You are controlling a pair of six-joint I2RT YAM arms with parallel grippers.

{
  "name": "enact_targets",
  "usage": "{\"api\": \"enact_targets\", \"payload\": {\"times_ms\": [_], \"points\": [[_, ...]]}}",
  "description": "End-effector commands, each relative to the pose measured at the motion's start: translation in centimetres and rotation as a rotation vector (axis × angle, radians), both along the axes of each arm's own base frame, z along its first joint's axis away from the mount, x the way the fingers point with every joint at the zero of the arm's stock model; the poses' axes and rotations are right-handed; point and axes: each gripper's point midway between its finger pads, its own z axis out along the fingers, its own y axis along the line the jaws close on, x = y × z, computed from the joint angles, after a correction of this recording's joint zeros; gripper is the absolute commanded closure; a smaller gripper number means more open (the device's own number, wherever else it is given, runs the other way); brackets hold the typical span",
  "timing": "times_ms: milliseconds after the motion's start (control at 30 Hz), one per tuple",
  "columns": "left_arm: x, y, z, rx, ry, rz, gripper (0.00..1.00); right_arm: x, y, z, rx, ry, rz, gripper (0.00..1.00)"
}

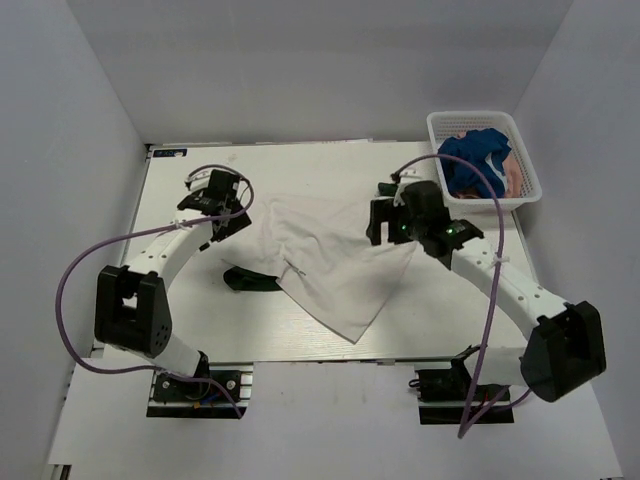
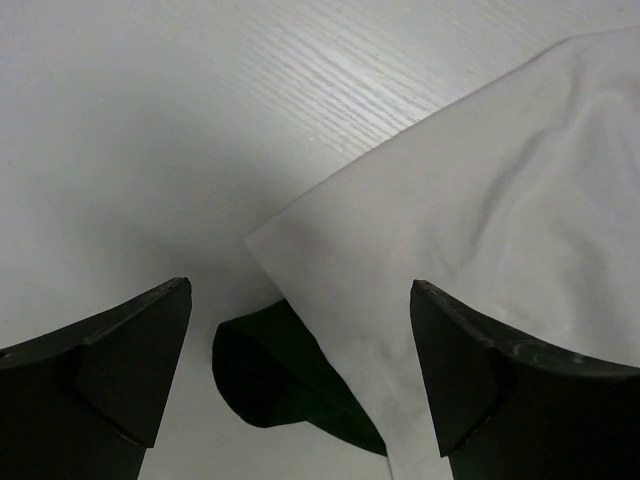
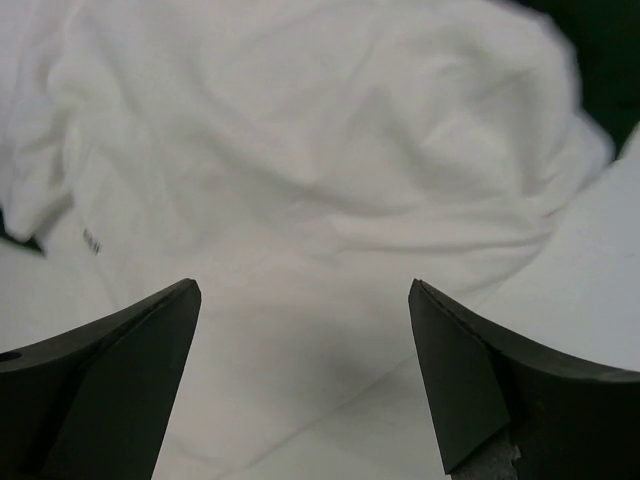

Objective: Fold and stack the t-shirts

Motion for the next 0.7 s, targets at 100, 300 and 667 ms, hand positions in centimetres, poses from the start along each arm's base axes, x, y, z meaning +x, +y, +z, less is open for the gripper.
{"api": "enact_targets", "payload": {"times_ms": [100,300,667], "points": [[-2.6,1.9,-4.5,-0.077,0.072,0.069,0.0,-7.4,4.6,-2.7,-0.018,0.036,0.227,0.1],[-2.3,2.9,-6.2,-0.114,0.053,0.117,0.0,-13.1,6.7,-7.8,-0.145,0.135,0.393,0.1],[-2.4,0.7,-10.5,-0.226,0.102,0.03,0.27,-17.6,8.9,-9.6,-0.221,0.193,0.496,0.1]]}}
